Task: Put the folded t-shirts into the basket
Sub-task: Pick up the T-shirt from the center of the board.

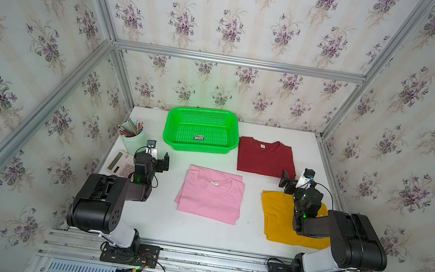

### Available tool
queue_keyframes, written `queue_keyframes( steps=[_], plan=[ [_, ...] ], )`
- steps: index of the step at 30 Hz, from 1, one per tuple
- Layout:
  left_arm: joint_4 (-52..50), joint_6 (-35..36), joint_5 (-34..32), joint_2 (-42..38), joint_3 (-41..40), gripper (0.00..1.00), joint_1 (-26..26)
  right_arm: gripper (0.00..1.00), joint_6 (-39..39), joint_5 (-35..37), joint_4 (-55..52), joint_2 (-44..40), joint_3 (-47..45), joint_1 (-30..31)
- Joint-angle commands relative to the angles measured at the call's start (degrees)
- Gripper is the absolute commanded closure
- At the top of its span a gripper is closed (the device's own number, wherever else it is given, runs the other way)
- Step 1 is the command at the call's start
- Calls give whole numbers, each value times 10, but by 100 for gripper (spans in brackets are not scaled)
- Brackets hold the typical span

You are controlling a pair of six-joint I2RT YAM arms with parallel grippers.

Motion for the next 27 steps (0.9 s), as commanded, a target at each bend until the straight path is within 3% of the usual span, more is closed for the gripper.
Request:
queue_keyframes(
  steps=[1, 6, 11, 14, 17, 21, 24, 27],
  plan=[
    [10, 2, 3, -2, 0, 0, 0, 0, -2, 1, 14, 1, 2, 0],
    [9, 2, 4, -1, 1, 0, 0, 0, -1, 6, 14, 0, 1, 0],
    [14, 1, -3, -7, -3, 0, 0, 0, 27, 73, 10, -26, -8, 0],
    [1, 16, -19, -62, -19, 0, -14, 0, 37, 102, -18, -84, -23, 0],
    [-93, 19, -55, -157, 2, 0, -33, 0, 47, 113, -96, -189, -23, 0],
    [-293, -77, -55, -264, 95, 0, -49, 0, 57, 74, -276, -334, 51, 0],
    [-409, -150, 25, -291, 174, 0, -58, 0, 155, 106, -376, -378, 124, 0],
    [-442, -222, 118, -308, 215, 0, -60, 0, 327, 194, -529, -387, 196, 0]
  ],
)
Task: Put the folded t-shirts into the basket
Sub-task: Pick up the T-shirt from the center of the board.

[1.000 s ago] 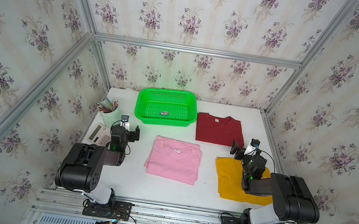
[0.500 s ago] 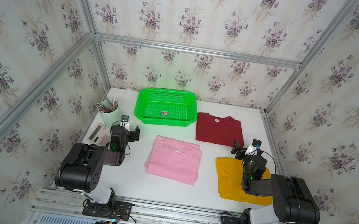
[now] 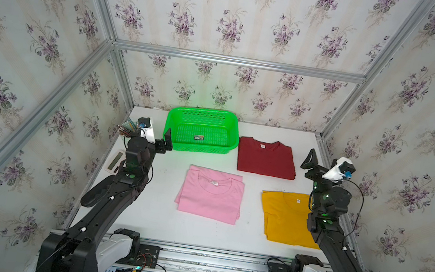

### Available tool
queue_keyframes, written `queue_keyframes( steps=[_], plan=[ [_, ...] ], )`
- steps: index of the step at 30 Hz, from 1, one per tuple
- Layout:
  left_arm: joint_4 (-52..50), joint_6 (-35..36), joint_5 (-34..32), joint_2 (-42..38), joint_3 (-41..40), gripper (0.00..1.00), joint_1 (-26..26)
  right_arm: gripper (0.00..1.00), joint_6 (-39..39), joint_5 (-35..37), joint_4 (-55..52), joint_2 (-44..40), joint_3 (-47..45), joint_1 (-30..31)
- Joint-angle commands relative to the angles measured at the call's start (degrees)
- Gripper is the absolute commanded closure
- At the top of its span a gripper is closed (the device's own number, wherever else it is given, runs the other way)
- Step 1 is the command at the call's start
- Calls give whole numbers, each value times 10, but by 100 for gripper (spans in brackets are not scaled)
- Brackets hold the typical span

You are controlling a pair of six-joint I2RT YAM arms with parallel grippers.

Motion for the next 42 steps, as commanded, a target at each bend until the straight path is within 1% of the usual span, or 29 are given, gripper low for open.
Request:
queue_keyframes(
  steps=[1, 2, 3, 4, 5, 7, 10, 11, 12, 14, 15, 16, 17, 20, 22, 23, 25, 29, 31, 34, 35, 36, 38, 39, 40, 42],
  plan=[
    [-101, -122, 126, -16, 37, 0, -1, 0, 192, 85, -223, -7, 45, 0],
    [-112, -155, 140, -20, 50, 0, -2, 0, 188, 89, -245, -10, 55, 0],
    [-131, -177, 158, -23, 66, 0, -2, 0, 222, 102, -270, -14, 63, 0],
    [-166, -174, 174, -26, 92, 0, -1, 0, 259, 125, -317, -22, 79, 0],
    [-212, -171, 179, -29, 118, 0, -2, 0, 272, 125, -340, -34, 87, -1],
    [-290, -160, 185, -32, 168, 0, -1, 0, 245, 67, -312, -62, 81, -1],
    [-370, -104, 200, -42, 230, 0, -1, 0, 231, 2, -288, -92, 75, 0],
    [-391, -90, 190, -47, 245, 0, -1, 0, 227, -16, -289, -94, 79, -1],
    [-412, -91, 170, -53, 254, 0, -1, 0, 222, -40, -291, -91, 84, -1],
    [-442, -112, 119, -62, 259, 0, -2, 0, 207, -103, -298, -75, 97, 0],
    [-450, -119, 104, -61, 260, 0, -1, 0, 201, -142, -306, -61, 105, 0],
    [-451, -121, 105, -58, 254, 0, -2, 0, 193, -180, -316, -46, 113, 0],
    [-439, -122, 112, -56, 244, 0, -1, 1, 185, -224, -330, -28, 122, 1],
    [-389, -116, 204, -45, 211, 0, -2, 4, 159, -324, -371, 22, 146, 9],
    [-389, -109, 249, -27, 210, 0, -12, 4, 141, -356, -401, 50, 155, 27],
    [-396, -95, 254, -19, 212, 0, -23, 4, 130, -362, -416, 63, 159, 38],
    [-410, -46, 243, -5, 221, 0, -67, 4, 103, -366, -447, 92, 168, 67],
    [-448, 77, 162, 35, 245, 0, -209, 4, 39, -353, -482, 144, 178, 143],
    [-476, 128, 131, 70, 263, 0, -268, 5, 21, -328, -481, 164, 170, 175],
    [-511, 208, 112, 124, 279, 0, -336, 5, -53, -294, -467, 180, 146, 221],
    [-518, 237, 123, 137, 275, 0, -349, 4, -93, -281, -463, 183, 137, 238],
    [-526, 268, 154, 146, 266, 0, -360, 3, -145, -272, -459, 186, 128, 259],
    [-528, 329, 236, 156, 233, 0, -370, 1, -264, -257, -458, 195, 113, 291],
    [-512, 339, 245, 156, 210, 0, -377, 0, -319, -246, -460, 203, 111, 316],
    [-494, 341, 245, 155, 190, 0, -382, 0, -360, -226, -462, 215, 114, 326],
    [-474, 359, 261, 150, 161, 0, -389, 0, -435, -212, -472, 243, 125, 331]
  ],
)
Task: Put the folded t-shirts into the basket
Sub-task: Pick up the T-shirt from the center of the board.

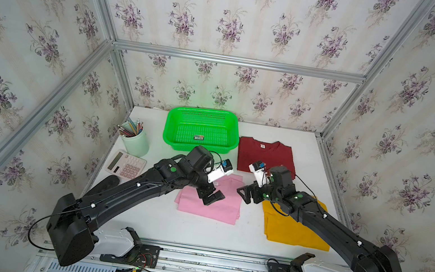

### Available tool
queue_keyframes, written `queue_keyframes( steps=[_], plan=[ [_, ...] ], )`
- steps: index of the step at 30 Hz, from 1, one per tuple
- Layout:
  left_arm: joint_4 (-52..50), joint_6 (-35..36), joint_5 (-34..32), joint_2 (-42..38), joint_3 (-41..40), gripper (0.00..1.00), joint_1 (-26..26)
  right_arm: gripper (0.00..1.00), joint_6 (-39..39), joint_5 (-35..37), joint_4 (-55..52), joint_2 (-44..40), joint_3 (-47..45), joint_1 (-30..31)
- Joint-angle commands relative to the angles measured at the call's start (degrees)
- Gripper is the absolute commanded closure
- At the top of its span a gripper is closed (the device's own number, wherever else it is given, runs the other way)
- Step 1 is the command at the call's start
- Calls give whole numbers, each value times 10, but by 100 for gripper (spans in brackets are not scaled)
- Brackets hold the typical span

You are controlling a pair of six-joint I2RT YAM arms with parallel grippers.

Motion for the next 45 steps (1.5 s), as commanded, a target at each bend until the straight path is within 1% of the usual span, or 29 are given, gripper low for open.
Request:
queue_keyframes(
  steps=[1, 3, 6, 10, 12, 14, 16, 18, 23, 26, 28, 31, 34, 40, 43, 45],
  plan=[
    [31, 87, 56, -9, -37, 0, -10, 0, -222, 58, -9, 37, 18, 10],
    [45, 118, 68, -23, -60, 0, -15, 0, -272, 65, -15, 65, 32, 8],
    [80, 138, 71, -44, -95, 0, -23, 0, -322, 23, -36, 111, 62, 1],
    [83, 143, 58, -44, -98, 0, -25, 0, -363, -21, -69, 174, 110, -1],
    [78, 144, 48, -42, -94, 0, -25, 0, -381, -41, -71, 205, 125, -13],
    [74, 137, 35, -40, -89, 0, -25, 1, -382, -89, -71, 240, 141, -55],
    [79, 104, 18, -40, -84, 0, -25, 3, -384, -132, -78, 269, 156, -82],
    [87, 71, 9, -40, -81, 0, -25, 3, -379, -137, -59, 282, 152, -96],
    [91, 61, 9, -32, -77, 0, -25, 2, -352, -162, -47, 319, 170, -123],
    [80, 59, -8, -27, -69, 0, -25, 2, -334, -134, -46, 347, 190, -126],
    [76, 58, -13, -26, -67, 0, -25, 3, -338, -135, -65, 368, 210, -130],
    [74, 53, -16, -25, -66, 0, -25, 6, -354, -167, -106, 403, 247, -132],
    [65, 53, -18, -22, -60, 0, -25, 9, -362, -186, -119, 424, 270, -132],
    [54, 62, -37, -30, -57, 0, -25, 14, -420, -211, -217, 463, 324, -134],
    [57, 63, -51, -37, -60, 0, -25, 25, -434, -246, -250, 476, 339, -135],
    [59, 61, -59, -40, -61, 0, -25, 27, -440, -267, -277, 482, 350, -135]
  ],
)
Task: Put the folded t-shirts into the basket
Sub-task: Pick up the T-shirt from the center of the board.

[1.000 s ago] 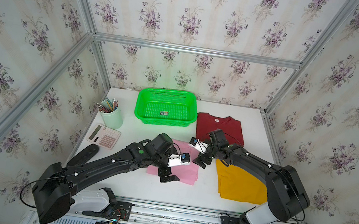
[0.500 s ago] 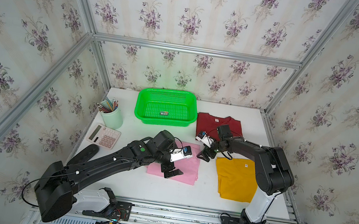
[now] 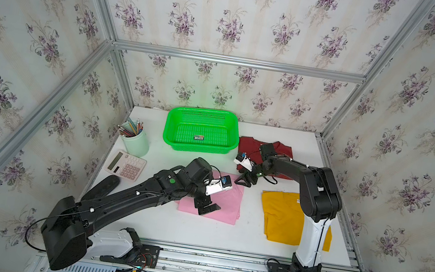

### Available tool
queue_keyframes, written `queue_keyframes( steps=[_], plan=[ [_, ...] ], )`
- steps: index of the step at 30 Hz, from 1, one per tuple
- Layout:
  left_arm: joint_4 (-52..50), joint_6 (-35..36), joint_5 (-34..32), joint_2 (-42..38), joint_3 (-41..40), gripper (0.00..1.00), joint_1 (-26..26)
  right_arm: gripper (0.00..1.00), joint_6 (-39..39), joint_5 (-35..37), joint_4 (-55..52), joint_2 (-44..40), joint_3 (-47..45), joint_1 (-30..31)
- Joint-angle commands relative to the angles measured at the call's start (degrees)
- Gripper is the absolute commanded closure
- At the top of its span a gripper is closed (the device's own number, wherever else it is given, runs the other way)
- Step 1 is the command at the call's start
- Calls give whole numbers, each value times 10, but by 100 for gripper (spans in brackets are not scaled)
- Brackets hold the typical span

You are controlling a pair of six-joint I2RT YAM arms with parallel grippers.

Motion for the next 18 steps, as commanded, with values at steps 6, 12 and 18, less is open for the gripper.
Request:
queue_keyframes(
  steps=[6, 12, 18],
  plan=[
    [-2, 4, -41, -7, -2, 0, 1, 41, -21, -12, -135, 7, -11, 3],
    [7, 17, -71, -12, -13, 0, 1, 73, -25, -12, -125, -7, -33, 3],
    [27, 28, -77, -19, -27, 0, 3, 87, -31, -44, -111, -50, -32, 7]
  ],
)
